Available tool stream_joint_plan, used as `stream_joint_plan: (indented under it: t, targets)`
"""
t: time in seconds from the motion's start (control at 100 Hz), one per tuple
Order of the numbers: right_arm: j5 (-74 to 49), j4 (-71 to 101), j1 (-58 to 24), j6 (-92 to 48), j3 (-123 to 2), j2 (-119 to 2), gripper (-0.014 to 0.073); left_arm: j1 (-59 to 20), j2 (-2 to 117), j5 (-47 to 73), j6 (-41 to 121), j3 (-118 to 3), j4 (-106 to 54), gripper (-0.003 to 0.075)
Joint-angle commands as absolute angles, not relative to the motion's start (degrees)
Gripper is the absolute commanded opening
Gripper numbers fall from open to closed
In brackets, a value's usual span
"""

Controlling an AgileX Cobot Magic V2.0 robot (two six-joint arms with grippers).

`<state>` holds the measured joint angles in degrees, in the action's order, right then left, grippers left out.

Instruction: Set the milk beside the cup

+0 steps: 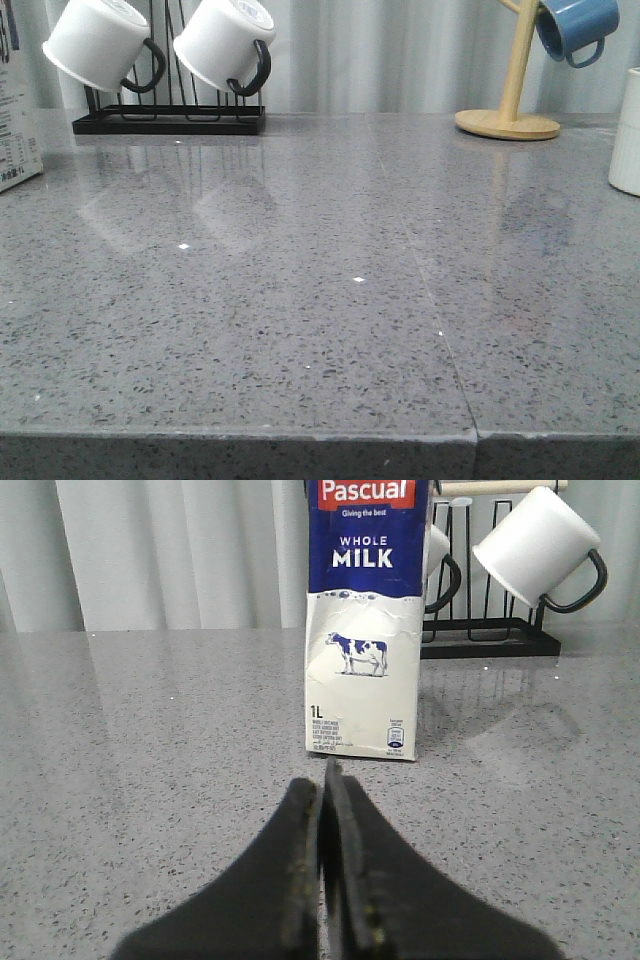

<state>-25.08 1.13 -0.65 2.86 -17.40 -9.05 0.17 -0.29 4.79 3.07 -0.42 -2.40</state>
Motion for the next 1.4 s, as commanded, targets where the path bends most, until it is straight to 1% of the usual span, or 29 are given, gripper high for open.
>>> stream_joint_plan:
  t: [0.0,0.05,0.09,0.1,0.12,0.14,0.17,0.22,0.28,0.32,0.53,0.78,0.88,1.18,1.3,1.39]
  targets:
    - [-22.7,1.5,-0.4,2.9,-22.2,-13.9,-0.006,0.2,-1.9,0.0,2.9,3.0,-2.5,-0.002]
    - [-22.6,1.5,-0.4,2.9,-23.1,-16.2,-0.0035,0.2,-1.9,0.0,2.9,3.0,-2.5,-0.002]
    - [-22.1,1.5,-0.4,2.9,-23.7,-18.1,0.0027,0.2,-1.9,0.0,2.9,3.0,-2.5,-0.002]
    - [-22.0,1.5,-0.4,2.9,-23.7,-18.5,0.0027,0.2,-1.9,0.0,2.9,3.0,-2.5,-0.002]
    - [-21.5,1.5,-0.4,2.9,-23.7,-19.4,0.0063,0.2,-1.9,0.0,2.9,3.0,-2.5,-0.002]
    - [-20.6,1.5,-0.4,2.9,-23.7,-20.4,0.0118,0.2,-1.9,0.0,2.9,3.0,-2.5,-0.002]
    - [-20.0,1.5,-0.4,2.9,-23.7,-21.6,0.0165,0.2,-1.9,0.0,2.9,3.0,-2.5,-0.002]
    - [-18.3,1.5,-0.4,2.9,-23.7,-23.7,0.0295,0.2,-1.9,0.0,2.9,3.0,-2.5,-0.002]
    - [-15.1,1.5,-0.4,2.9,-23.7,-26.4,0.0413,0.2,-1.9,0.0,2.9,3.0,-2.5,-0.002]
    - [-13.1,1.5,-0.4,2.9,-23.7,-27.9,0.0447,0.2,-1.9,0.0,2.9,3.0,-2.5,-0.002]
    - [3.6,1.4,0.4,2.9,-23.5,-37.7,0.0454,0.2,-1.9,0.0,2.9,3.0,-2.5,-0.002]
    - [17.7,1.4,9.8,2.9,-23.5,-50.1,0.0454,0.2,-1.9,0.0,2.9,3.0,-2.5,-0.002]
    - [22.7,1.4,11.8,2.9,-23.5,-56.2,0.0454,0.2,-1.9,0.0,2.9,3.0,-2.5,-0.002]
    - [40.4,1.4,12.2,2.9,-23.5,-72.7,0.0454,0.2,-1.9,0.0,2.9,3.0,-2.5,-0.002]
    - [44.2,1.4,12.2,2.5,-23.8,-76.9,0.0454,0.2,-1.9,0.0,2.9,3.0,-2.5,-0.002]
    - [44.6,1.4,12.2,2.5,-24.9,-79.3,0.0454,0.2,-1.9,0.0,2.9,3.0,-2.5,-0.002]
